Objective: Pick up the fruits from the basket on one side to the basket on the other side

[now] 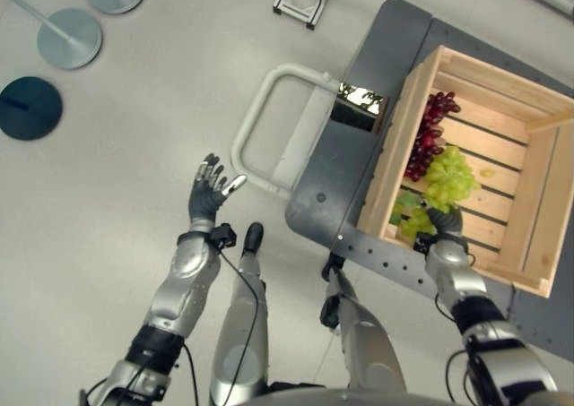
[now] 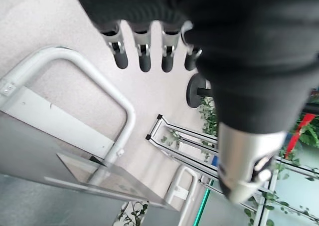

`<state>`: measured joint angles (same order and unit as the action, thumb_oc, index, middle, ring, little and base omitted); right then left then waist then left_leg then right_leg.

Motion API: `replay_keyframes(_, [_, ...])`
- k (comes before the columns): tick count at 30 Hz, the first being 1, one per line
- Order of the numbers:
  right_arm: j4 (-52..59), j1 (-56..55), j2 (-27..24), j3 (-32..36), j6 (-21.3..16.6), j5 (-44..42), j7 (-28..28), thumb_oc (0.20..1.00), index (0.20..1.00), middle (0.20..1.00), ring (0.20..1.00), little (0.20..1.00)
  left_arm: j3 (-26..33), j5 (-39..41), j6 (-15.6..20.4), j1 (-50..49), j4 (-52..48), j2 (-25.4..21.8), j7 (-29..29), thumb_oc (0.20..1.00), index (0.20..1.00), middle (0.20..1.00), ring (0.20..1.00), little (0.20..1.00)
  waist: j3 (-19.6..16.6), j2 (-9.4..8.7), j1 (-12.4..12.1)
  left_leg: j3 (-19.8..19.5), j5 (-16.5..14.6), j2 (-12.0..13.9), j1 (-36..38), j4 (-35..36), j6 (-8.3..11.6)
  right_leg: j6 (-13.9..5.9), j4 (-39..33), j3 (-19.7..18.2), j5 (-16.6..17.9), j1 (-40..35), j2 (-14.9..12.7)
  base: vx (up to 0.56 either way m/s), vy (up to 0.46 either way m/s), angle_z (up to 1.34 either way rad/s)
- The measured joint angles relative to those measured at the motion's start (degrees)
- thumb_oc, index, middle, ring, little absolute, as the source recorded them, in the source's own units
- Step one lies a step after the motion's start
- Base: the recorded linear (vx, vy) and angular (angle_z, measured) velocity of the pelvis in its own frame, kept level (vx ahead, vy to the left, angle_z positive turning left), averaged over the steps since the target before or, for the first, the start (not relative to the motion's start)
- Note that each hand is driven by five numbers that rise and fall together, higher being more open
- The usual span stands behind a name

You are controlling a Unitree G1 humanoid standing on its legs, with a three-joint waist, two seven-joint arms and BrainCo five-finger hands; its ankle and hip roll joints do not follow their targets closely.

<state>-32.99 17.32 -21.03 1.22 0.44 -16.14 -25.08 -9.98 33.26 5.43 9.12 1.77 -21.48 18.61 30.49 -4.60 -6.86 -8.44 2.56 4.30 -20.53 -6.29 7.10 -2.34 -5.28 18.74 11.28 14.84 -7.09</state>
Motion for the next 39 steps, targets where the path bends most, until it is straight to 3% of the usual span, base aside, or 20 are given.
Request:
replay_keyframes(4, [4.4,-2.2,-2.4,1.3,1.1,2.4,3.1,0.2,0.2,0.2,0.2,0.2,0.5,-1.1,-0.7,0.0,0.0,-0.2,-2.1,1.0,1.0,1.0,1.0,1.0,-0.1,-0.87,1.5,0.5,0.0,0.1,0.9,0.1,-0.04,-0.32,0.0,-0.8,-0.1,-0.5,0.0,-0.01,-0.009,-0.08])
replay_keyframes(10, [10.4,-3.7,-8.5,2.7,2.5,5.0,8.4,0.2,0.2,0.2,0.2,0.2,2.3,-3.2,-2.2,-1.3,-0.1,-2.6,-5.1,1.0,1.0,1.0,1.0,1.0,-0.3,-3.13,1.6,1.9,0.1,0.2,2.1,0.9,-0.11,-0.37,0.0,-1.9,0.0,-0.5,0.1,0.0,-0.023,-0.1])
replay_keyframes(15, [15.4,-2.8,-17.5,3.3,2.8,6.0,13.8,0.2,0.2,0.2,0.2,0.2,3.1,-5.6,-3.0,-2.0,-0.7,-4.9,-7.7,1.0,1.0,1.0,1.0,1.0,-0.4,-3.94,1.5,2.5,0.1,0.4,3.0,1.5,-0.15,-0.08,0.0,-2.4,0.4,-0.9,0.3,-0.01,-0.01,-0.05])
replay_keyframes(19, [15.8,1.1,-30.1,2.3,3.8,6.0,19.5,0.2,0.2,0.2,0.2,0.2,4.3,-7.3,-4.0,-2.1,-0.8,-7.5,-10.3,1.0,1.0,1.0,1.0,1.0,-0.5,-4.22,1.5,2.7,0.1,0.5,4.0,1.7,-0.14,-0.06,0.0,-2.5,0.4,-1.5,0.5,0.02,-0.014,-0.02])
replay_keyframes(23, [19.1,7.2,-47.3,-2.6,4.8,5.9,26.6,0.2,0.2,0.2,0.2,0.2,4.5,-11.4,-4.7,-2.9,-3.6,-13.2,-13.3,1.0,1.0,1.0,1.0,1.0,-1.1,-5.0,1.7,3.2,0.0,0.7,5.2,1.8,-0.01,0.01,0.0,-2.8,0.3,-2.5,0.6,0.02,-0.002,-0.04])
replay_keyframes(26, [19.8,17.4,-51.7,-11.8,5.1,5.2,30.3,0.2,0.2,0.2,0.2,0.2,3.7,-14.2,-5.5,-2.2,-3.6,-15.9,-15.3,1.0,1.0,1.0,1.0,1.0,-2.7,-6.98,2.5,3.6,-0.1,0.9,5.3,1.7,0.07,-0.15,0.0,-3.3,0.2,-2.4,0.6,0.03,-0.004,-0.08])
replay_keyframes(30, [24.0,34.1,-55.4,-28.3,5.3,4.7,35.2,0.2,0.2,0.2,0.2,0.2,0.3,-17.8,-6.3,3.4,-3.8,-19.3,-17.2,1.0,1.0,1.0,1.0,1.0,-4.7,-8.92,2.8,4.1,-0.1,1.0,5.8,1.7,0.12,0.11,0.0,-3.6,0.3,-2.5,0.7,0.02,-0.01,-0.05])
replay_keyframes(33, [25.7,43.7,-54.6,-37.8,5.3,4.7,36.9,0.2,0.2,0.2,0.2,0.2,-3.4,-19.2,-6.3,7.7,-3.9,-19.6,-17.9,1.0,1.0,1.0,1.0,1.0,-6.8,-8.99,2.8,4.1,-0.1,1.0,5.9,2.0,0.12,0.22,0.0,-3.5,0.3,-2.5,0.7,0.01,-0.003,0.0])
replay_keyframes(37, [26.5,53.6,-47.9,-46.2,5.6,5.1,37.5,0.2,0.2,0.2,0.2,0.2,-8.4,-21.3,-6.4,13.9,-3.7,-19.5,-18.2,1.0,1.0,1.0,1.0,1.0,-8.6,-8.95,2.9,4.3,-0.1,1.1,7.1,2.6,0.12,0.23,0.0,-3.4,0.3,-3.3,0.8,0.03,-0.009,-0.01])
replay_keyframes(39, [26.3,54.2,-44.2,-47.0,5.5,5.4,37.5,0.2,0.2,0.2,0.2,0.2,-10.8,-21.3,-6.4,15.8,-3.5,-19.0,-18.2,1.0,1.0,1.0,1.0,1.0,-10.1,-8.97,3.0,4.4,-0.1,1.1,7.2,2.8,0.12,0.21,0.0,-3.4,0.2,-3.2,0.7,0.02,-0.009,-0.01])
